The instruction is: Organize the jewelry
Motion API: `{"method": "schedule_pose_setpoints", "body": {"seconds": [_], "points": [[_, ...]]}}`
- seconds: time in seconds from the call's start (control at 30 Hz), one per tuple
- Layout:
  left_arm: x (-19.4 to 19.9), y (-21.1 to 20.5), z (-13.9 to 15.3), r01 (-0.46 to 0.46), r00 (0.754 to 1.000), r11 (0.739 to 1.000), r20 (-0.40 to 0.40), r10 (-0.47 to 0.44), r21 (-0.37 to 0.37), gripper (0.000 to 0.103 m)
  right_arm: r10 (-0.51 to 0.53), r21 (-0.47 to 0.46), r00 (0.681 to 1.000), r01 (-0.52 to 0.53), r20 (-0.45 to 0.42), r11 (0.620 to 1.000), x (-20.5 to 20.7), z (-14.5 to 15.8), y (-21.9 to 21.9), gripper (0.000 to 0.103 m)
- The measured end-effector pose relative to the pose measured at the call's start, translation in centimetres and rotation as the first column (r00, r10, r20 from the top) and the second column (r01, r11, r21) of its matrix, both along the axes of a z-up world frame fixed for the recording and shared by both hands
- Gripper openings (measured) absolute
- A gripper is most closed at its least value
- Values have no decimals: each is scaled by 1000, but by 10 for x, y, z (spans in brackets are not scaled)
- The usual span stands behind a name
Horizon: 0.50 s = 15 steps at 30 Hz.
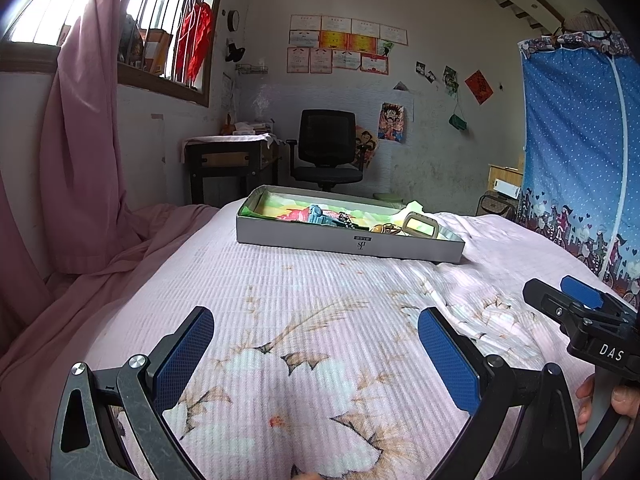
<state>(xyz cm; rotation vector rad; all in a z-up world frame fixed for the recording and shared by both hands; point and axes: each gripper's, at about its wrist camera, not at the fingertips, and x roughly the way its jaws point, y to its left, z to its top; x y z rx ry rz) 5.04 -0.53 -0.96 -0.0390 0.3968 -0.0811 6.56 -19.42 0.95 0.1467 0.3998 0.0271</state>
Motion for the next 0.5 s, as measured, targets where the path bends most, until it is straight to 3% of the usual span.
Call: {"method": "schedule_pose_setpoints", "body": {"seconds": [0.5], "points": [[1,3,0,7,1000,1000,12,-7,7,103,0,1,1000,0,0,1000,0,0,0,102]]}}
